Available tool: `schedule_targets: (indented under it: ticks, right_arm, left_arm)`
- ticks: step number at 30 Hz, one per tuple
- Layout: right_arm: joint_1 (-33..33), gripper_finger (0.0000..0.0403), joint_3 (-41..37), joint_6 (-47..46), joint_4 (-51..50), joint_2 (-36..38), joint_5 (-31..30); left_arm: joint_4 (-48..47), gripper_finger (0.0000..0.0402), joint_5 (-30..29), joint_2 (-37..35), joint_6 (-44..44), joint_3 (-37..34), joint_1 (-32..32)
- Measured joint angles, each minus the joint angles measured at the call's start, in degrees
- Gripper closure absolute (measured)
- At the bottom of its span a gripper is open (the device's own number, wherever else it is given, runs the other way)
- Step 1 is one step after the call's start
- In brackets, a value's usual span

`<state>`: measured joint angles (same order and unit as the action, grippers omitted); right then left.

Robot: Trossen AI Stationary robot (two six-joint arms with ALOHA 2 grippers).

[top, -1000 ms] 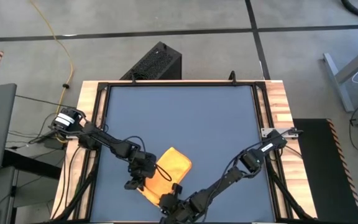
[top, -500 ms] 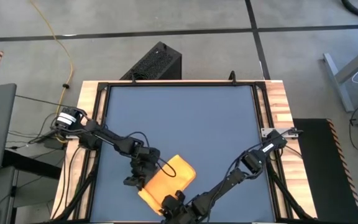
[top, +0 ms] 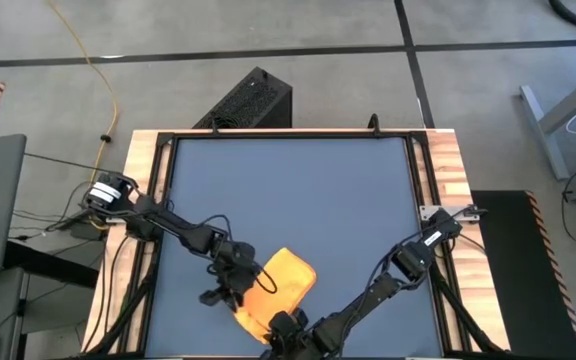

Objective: Roll towel
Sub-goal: Roll the orange microfiber towel

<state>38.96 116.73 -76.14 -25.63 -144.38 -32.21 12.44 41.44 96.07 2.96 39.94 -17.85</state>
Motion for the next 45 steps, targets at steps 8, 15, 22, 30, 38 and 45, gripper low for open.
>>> schedule_targets:
  ticks: [8, 15, 22, 30, 38, 45]
  right_arm:
    - [-0.59, 0.0377, 0.02, -0.41, -0.59, 0.02, 1.96]
    - [-0.77, 0.0375, 0.01, -1.61, -0.72, 0.02, 2.17]
    - [-0.81, 0.0374, -0.03, -3.47, -0.51, 0.0, 2.24]
    - [-0.4, 0.0373, -0.1, -5.06, -0.08, -0.11, 2.15]
    - [-0.49, 0.0373, -0.11, -5.07, 0.19, -0.13, 2.19]
    - [-0.48, 0.0373, -0.13, -4.61, 0.54, -0.15, 2.21]
  left_arm:
    - [-7.47, 0.0338, -13.83, -12.03, -4.94, 0.04, 0.08]
    - [-2.76, 0.034, -20.23, -15.63, -5.07, -1.66, -8.02]
    - [13.43, 0.034, -33.71, -1.59, -6.05, -1.23, -16.51]
    - [13.43, 0.0332, -32.22, 3.43, -13.6, 0.07, -17.09]
    - [3.82, 0.0256, -32.26, 1.45, -17.2, 2.75, -17.88]
    - [-9.84, 0.0179, -36.41, 1.03, -15.81, 7.56, -18.05]
